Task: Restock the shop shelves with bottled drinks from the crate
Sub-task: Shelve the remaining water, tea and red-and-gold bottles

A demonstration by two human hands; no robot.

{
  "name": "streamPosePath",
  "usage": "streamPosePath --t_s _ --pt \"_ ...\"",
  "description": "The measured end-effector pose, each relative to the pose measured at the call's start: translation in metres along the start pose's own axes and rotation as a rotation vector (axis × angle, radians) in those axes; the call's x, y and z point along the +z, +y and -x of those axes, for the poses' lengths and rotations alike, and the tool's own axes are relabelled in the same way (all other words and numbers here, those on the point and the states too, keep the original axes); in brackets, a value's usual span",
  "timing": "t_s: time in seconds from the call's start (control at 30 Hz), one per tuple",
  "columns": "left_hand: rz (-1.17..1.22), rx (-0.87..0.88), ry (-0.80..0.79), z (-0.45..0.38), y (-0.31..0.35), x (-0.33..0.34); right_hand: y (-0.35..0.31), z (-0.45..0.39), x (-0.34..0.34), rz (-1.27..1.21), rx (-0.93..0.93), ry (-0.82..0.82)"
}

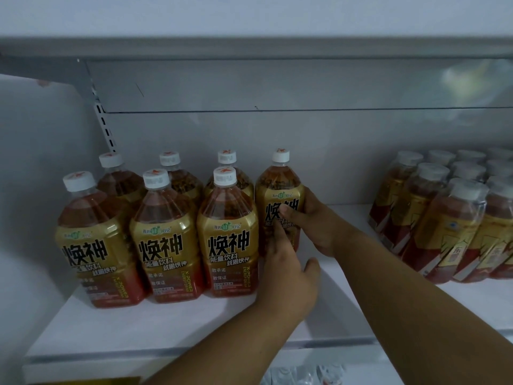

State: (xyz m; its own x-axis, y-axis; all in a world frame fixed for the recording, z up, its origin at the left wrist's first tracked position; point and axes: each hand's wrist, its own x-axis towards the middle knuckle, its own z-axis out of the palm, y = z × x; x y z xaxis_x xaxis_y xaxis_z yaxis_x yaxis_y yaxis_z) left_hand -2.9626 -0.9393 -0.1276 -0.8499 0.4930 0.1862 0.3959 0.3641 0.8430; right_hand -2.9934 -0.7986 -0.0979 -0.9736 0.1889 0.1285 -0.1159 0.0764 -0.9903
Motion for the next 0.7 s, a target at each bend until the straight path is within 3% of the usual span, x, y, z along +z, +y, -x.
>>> streamPosePath --t_s 0.37,0.53,0.7 --pt "-0.001 -0.008 0.017 -0.003 -0.003 0.001 0.004 0.000 0.004 0.043 -0.011 0.056" --pt "0.030 0.006 0.014 -0.003 -0.004 -0.001 0.009 0.011 0.006 0.344 -0.006 0.202" --pt "0.041 0.020 0.022 -0.002 -0.002 -0.001 0.016 0.017 0.009 0.379 -0.012 0.284"
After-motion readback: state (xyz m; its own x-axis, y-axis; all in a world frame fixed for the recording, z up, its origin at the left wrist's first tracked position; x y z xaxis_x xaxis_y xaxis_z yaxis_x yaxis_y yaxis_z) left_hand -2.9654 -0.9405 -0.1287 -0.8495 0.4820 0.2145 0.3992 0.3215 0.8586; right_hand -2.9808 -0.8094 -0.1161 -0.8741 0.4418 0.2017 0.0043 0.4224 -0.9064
